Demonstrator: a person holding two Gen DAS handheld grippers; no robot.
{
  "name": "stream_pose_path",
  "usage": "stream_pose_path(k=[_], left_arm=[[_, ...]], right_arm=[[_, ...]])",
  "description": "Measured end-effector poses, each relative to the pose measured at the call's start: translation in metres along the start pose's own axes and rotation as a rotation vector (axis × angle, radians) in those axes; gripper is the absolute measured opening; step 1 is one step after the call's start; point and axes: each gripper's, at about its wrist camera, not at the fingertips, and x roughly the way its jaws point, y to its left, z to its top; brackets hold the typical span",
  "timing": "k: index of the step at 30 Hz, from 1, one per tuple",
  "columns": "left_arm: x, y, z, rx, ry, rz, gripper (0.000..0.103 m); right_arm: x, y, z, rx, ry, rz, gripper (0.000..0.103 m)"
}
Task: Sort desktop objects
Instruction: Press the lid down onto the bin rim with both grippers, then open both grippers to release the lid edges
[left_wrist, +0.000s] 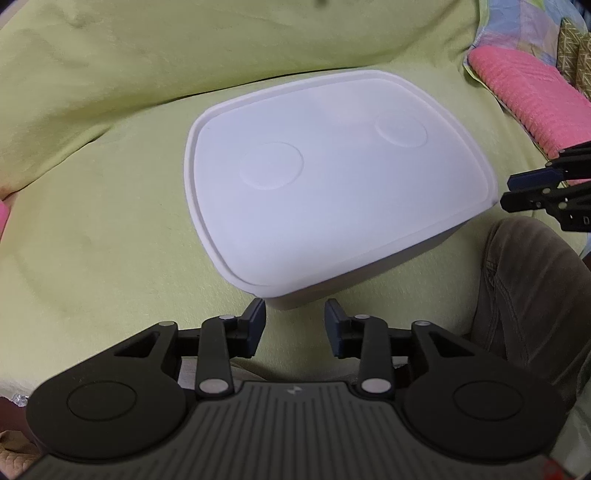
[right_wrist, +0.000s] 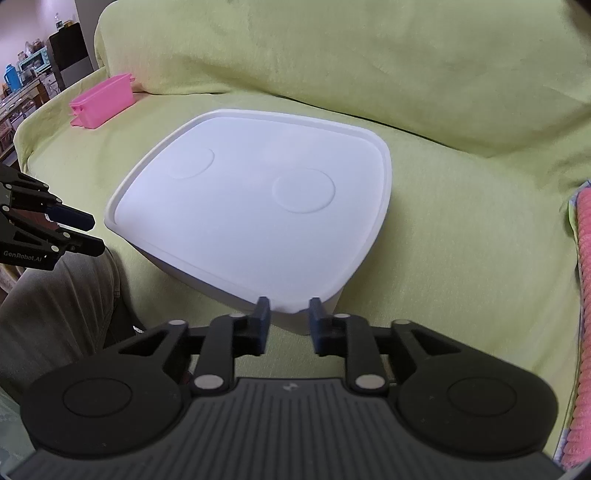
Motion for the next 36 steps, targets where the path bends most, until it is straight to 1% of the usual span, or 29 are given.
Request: stream_pose_path(k=[3,5,9,10,11,12,14,15,17,19,20,22,25,26,27,30,33,36], left_arm=[[-0.004,-0.002,0.0,-0.005,-0.015,0.017,0.056],[-0.007,-0.002,0.001,-0.005,-0.024,0.024,0.056],[-0.013,-0.003,0.001,-0.01,-0.039,0.036,0.059],[-0.015,-0.003,0.001,-0.012,-0.043,0.04,0.06],[-0.016,-0.004,0.0,-0.014,-0.047,0.046,0.063],[-0.018,-0.004,0.0,-0.013,-0.052,0.053,0.066],[-0.021,-0.005,-0.002,-0.012,-0.06,0.066,0.067],[-0.022,-0.005,-0.003,-0.014,-0.064,0.071,0.071],[-0.026,-0.005,-0.005,-0.026,-0.075,0.081,0.077],[-0.029,-0.004,-0.006,-0.039,-0.087,0.089,0.079],[-0.031,-0.004,-0.006,-0.047,-0.092,0.092,0.082],[-0.034,-0.003,-0.008,-0.062,-0.102,0.098,0.087],[-0.04,-0.002,-0.01,-0.074,-0.12,0.102,0.088],[-0.041,-0.002,-0.011,-0.079,-0.124,0.103,0.09],[-0.043,-0.003,-0.011,-0.081,-0.129,0.106,0.094],[-0.049,-0.004,-0.014,-0.076,-0.158,0.117,0.099],[-0.057,-0.007,-0.018,-0.071,-0.188,0.125,0.1],[-0.061,-0.009,-0.021,-0.07,-0.215,0.117,0.1]], right_arm=[[-0.003,0.001,0.001,0.012,-0.013,0.005,0.028],[-0.005,0.002,0.001,0.015,-0.021,0.005,0.032],[-0.008,0.007,0.001,0.02,-0.035,0.007,0.036],[-0.009,0.009,0.002,0.022,-0.04,0.007,0.04],[-0.01,0.009,0.002,0.023,-0.046,0.005,0.047],[-0.011,0.01,0.002,0.024,-0.051,0.002,0.05],[-0.013,0.011,0.004,0.033,-0.064,-0.002,0.066],[-0.014,0.012,0.005,0.037,-0.071,-0.004,0.07],[-0.016,0.012,0.006,0.047,-0.083,-0.008,0.084],[-0.017,0.014,0.008,0.061,-0.094,-0.008,0.09],[-0.018,0.017,0.009,0.068,-0.099,-0.005,0.093],[-0.019,0.02,0.011,0.074,-0.107,0.001,0.098],[-0.02,0.024,0.012,0.075,-0.115,0.002,0.1],[-0.02,0.025,0.012,0.076,-0.116,-0.001,0.101],[-0.02,0.026,0.012,0.077,-0.118,-0.002,0.101],[-0.021,0.029,0.012,0.088,-0.123,0.002,0.101],[-0.023,0.031,0.005,0.094,-0.121,-0.008,0.102],[-0.028,0.035,0.001,0.086,-0.129,-0.035,0.102]])
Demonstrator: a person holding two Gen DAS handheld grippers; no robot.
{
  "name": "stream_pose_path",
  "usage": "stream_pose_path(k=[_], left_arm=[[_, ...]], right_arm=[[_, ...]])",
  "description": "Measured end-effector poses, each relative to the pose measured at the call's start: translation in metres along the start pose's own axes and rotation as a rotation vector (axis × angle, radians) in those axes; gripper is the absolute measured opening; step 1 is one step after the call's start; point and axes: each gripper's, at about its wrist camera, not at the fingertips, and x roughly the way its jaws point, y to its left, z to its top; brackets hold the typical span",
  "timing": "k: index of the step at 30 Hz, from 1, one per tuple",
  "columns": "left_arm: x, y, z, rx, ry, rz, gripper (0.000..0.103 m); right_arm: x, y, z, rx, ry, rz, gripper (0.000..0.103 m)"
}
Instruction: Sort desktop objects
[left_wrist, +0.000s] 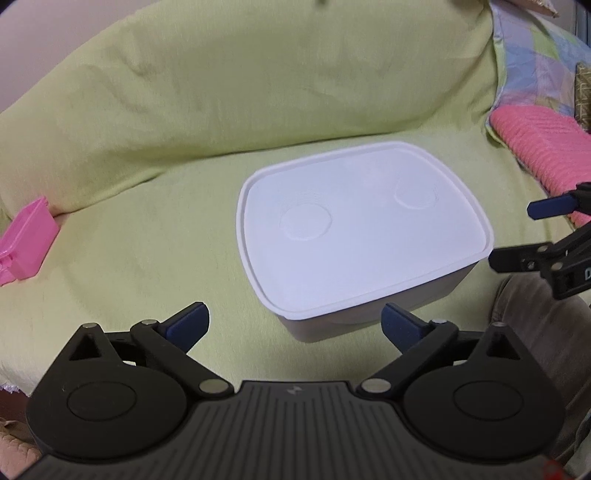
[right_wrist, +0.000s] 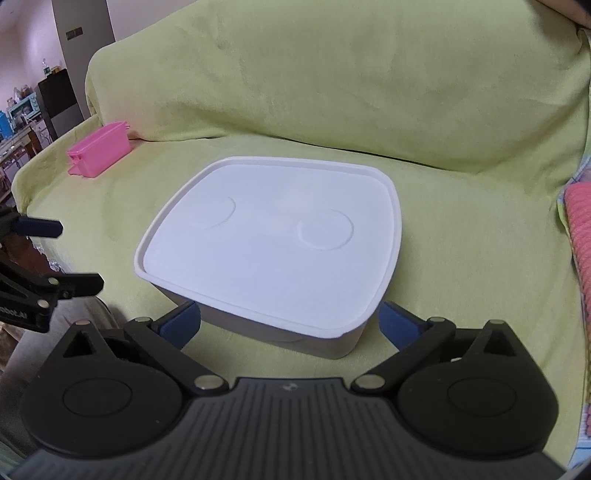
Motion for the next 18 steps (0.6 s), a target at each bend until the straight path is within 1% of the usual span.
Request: stream_pose_path(k=[4,8,13,15,18], left_arm=[[-0.002,0.0,0.001,-0.006,-0.015,-0.037,0.1],[-0.001,0.0,0.006,-0.003,-0.016,-0.049,0.101],[-0.003,0.005,0.013,-0.012,-0.022,-0.039,0.101],[-0.002,0.007,0.015,-0.025,-0.023,-0.026,0.101],[0.002,0.011,0.019,-0.049,-0.018,0.01,0.101]], right_arm=[[-0.014,0.005,-0.002,-0.013,-0.045,-0.056,0.102],[-0.033,0.008,-0.003,-0.015,-0.112,-0.136,0.102],[-0.047,0.013,0.004,-0.003,-0.187,-0.222,0.102],[-0.049,0.019,0.008,-0.033,-0.224,-0.291,0.102],[-0.046,0.029,0.014,-0.106,-0.244,-0.35,0.102]])
